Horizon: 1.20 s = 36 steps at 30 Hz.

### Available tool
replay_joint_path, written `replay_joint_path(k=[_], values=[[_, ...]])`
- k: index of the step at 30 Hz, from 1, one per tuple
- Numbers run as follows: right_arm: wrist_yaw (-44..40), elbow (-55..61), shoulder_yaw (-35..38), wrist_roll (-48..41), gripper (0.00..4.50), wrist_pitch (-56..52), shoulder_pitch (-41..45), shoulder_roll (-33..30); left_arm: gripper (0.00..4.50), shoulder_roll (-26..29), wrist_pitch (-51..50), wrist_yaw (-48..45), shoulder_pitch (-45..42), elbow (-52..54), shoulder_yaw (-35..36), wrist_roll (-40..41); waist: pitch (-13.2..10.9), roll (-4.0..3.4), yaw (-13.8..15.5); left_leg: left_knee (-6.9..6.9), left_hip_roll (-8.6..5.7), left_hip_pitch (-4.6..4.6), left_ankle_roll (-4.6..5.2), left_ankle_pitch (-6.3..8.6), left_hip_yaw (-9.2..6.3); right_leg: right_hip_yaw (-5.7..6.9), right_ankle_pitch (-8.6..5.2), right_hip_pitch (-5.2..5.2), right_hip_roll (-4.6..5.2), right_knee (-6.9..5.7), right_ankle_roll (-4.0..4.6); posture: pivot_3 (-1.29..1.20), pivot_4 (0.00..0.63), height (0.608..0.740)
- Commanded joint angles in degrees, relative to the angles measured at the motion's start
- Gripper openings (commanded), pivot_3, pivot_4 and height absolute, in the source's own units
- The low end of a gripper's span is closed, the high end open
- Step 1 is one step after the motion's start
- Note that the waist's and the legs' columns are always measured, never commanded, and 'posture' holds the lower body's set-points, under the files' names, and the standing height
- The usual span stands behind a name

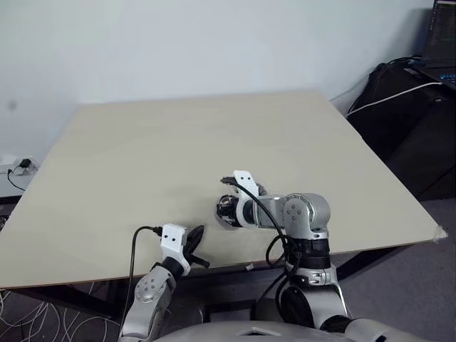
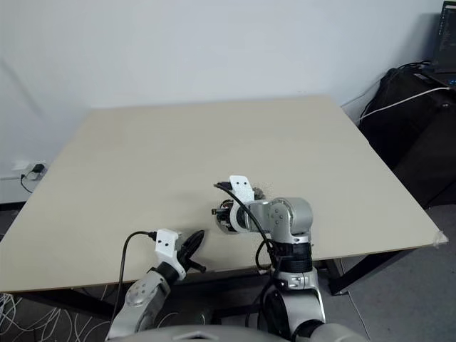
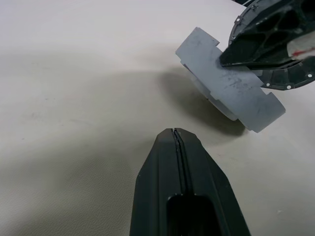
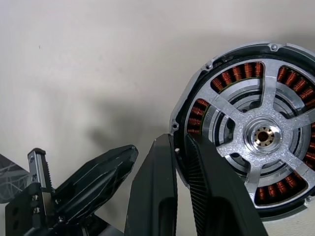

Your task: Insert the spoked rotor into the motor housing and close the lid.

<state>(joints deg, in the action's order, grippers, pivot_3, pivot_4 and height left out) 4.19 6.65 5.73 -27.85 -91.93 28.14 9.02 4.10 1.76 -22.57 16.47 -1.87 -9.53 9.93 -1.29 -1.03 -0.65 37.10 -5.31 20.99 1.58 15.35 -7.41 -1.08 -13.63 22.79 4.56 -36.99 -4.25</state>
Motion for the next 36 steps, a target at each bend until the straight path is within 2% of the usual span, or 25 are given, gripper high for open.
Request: replay_joint_path(k=[1, 3, 12, 16, 23, 25, 26, 27, 28, 32, 36], values=[[2.09, -1.01, 2.60, -3.66, 0.07, -0.57, 5.11, 7.76, 0.00, -0.09, 0.57, -0.22, -0.49, 0.71, 0.29, 0.39, 0.01, -0.01, -0.01, 0.00, 0.00, -0.02, 0.00, 0.00, 0.00, 0.00, 0.00, -0.01, 0.00, 0.00, 0.00, 0.00, 0.000, 0.740], [2.93, -1.59, 3.74, -5.17, 0.07, -0.57, 5.87, 9.28, 0.00, -0.03, 0.60, -0.23, -0.51, 0.71, 0.32, 0.36, 0.01, -0.01, -0.01, 0.00, 0.00, -0.04, 0.00, 0.00, 0.00, 0.00, 0.00, -0.04, 0.00, 0.00, 0.00, 0.00, 0.000, 0.740], [6.19, -1.88, 4.62, -8.40, 2.97, -0.57, 5.63, 12.39, 0.00, 0.12, 0.35, -0.32, -0.70, 0.82, 0.31, 0.39, 0.02, -0.03, -0.05, 0.00, 0.01, -0.05, 0.01, 0.00, 0.01, 0.00, 0.00, -0.04, -0.01, 0.00, 0.00, 0.00, 0.000, 0.740], [4.37, -1.94, 4.08, -15.13, 4.23, -0.57, 5.81, 13.91, 0.00, 0.11, 0.07, -0.36, -0.71, 0.91, 0.34, 0.59, 0.02, -0.03, -0.11, 0.00, 0.02, -0.05, 0.02, -0.01, 0.01, -0.01, 0.00, -0.04, -0.02, 0.00, 0.00, 0.00, 0.000, 0.740], [2.32, -3.69, 11.48, -34.28, 4.23, 0.20, 10.44, 18.50, 0.00, 0.17, -0.41, -0.63, -1.04, 0.86, 0.36, 0.89, 0.01, -0.04, -0.10, 0.00, 0.02, -0.06, 0.04, 0.00, -0.01, 0.00, 0.00, -0.09, -0.03, 0.05, -0.01, 0.00, 0.000, 0.740], [2.81, -3.10, 11.16, -40.14, 4.23, 4.50, 11.16, 17.56, 0.00, 0.21, -0.51, -0.75, -1.13, 0.79, 0.37, 0.98, 0.00, -0.05, -0.16, -0.01, 0.02, -0.06, 0.05, 0.00, -0.01, 0.00, 0.00, -0.09, -0.03, 0.05, -0.02, 0.00, 0.000, 0.740], [2.54, -1.16, 10.16, -40.51, 4.05, 9.03, 11.26, 16.32, 0.00, 0.22, -0.57, -0.79, -1.17, 0.76, 0.39, 1.01, -0.01, -0.07, -0.24, -0.01, 0.04, -0.06, 0.05, 0.00, -0.01, 0.00, 0.00, -0.08, -0.05, 0.05, -0.02, 0.00, 0.000, 0.740], [1.82, 1.20, 8.28, -39.11, 3.82, 13.72, 11.19, 14.35, 0.00, 0.22, -0.59, -0.82, -1.18, 0.74, 0.40, 1.02, -0.03, -0.10, -0.33, -0.02, 0.06, -0.07, 0.05, 0.00, -0.01, 0.00, 0.00, -0.08, -0.07, 0.05, -0.03, 0.00, 0.000, 0.740], [0.94, 4.37, 4.49, -33.82, 3.61, 20.16, 10.76, 10.68, 0.00, 0.22, -0.59, -0.85, -1.16, 0.73, 0.42, 1.01, -0.04, -0.13, -0.43, -0.02, 0.06, -0.07, 0.05, 0.00, -0.01, 0.00, -0.01, -0.08, -0.07, 0.04, -0.03, 0.00, 0.000, 0.740], [-2.86, 11.05, -12.04, -8.52, 2.38, 42.70, 7.15, -6.37, 0.00, 0.13, -0.53, -0.82, -1.19, 0.67, 0.60, 1.02, -0.11, -0.25, -1.01, -0.03, 0.07, -0.05, 0.04, -0.01, 0.11, -0.03, -0.18, 0.00, -0.07, 0.03, -0.37, 0.00, 0.000, 0.740], [-2.01, 10.16, -20.18, 10.86, 1.03, 55.81, 1.98, -18.30, 0.00, 0.10, -0.28, -0.84, -1.14, 0.60, 0.66, 0.97, 0.33, 0.44, 0.22, -0.02, -0.07, -0.16, 0.07, 0.02, -0.13, 0.03, -0.06, -0.27, -0.04, 0.14, -0.16, 0.00, 0.000, 0.740]])
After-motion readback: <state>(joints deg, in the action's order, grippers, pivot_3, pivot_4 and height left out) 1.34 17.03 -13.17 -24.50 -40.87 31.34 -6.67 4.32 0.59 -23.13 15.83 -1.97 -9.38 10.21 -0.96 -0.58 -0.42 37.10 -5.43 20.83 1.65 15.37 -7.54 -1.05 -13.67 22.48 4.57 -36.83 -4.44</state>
